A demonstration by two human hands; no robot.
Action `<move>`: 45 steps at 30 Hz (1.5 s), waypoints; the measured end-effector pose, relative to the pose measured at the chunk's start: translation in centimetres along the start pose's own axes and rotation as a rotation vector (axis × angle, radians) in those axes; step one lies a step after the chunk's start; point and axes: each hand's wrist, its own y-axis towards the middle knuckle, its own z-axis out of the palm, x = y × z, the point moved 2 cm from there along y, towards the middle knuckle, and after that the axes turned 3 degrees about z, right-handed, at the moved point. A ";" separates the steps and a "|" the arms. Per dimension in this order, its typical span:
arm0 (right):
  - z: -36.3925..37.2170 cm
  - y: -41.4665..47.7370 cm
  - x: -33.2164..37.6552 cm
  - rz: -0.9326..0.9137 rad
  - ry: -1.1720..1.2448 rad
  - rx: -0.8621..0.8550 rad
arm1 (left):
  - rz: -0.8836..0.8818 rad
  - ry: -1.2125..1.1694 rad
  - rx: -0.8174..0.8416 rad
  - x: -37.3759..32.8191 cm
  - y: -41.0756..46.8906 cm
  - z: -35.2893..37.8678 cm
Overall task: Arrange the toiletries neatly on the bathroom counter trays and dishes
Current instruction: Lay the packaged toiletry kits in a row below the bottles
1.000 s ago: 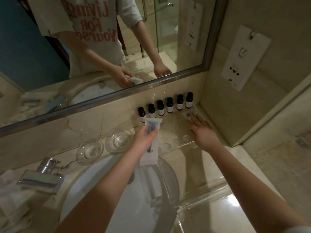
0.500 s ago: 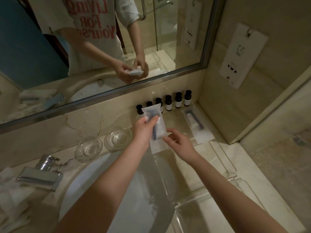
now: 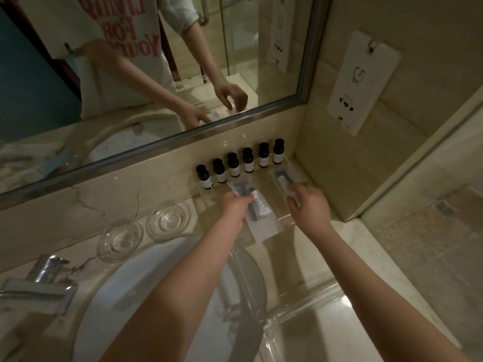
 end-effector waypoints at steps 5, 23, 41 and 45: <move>1.2 1.5 -2.1 -0.017 -0.208 0.124 | -0.019 0.032 0.028 -0.5 0.8 2.1; 2.1 2.0 -1.3 0.034 -0.289 -0.021 | 0.142 0.314 0.000 -0.8 1.1 3.4; -0.1 -3.4 5.0 -0.121 -0.271 0.035 | 0.511 1.160 -0.092 -0.5 -4.2 -5.7; -0.2 -7.0 8.5 -0.194 -0.265 0.113 | 0.542 1.231 -0.121 1.7 -7.2 -10.7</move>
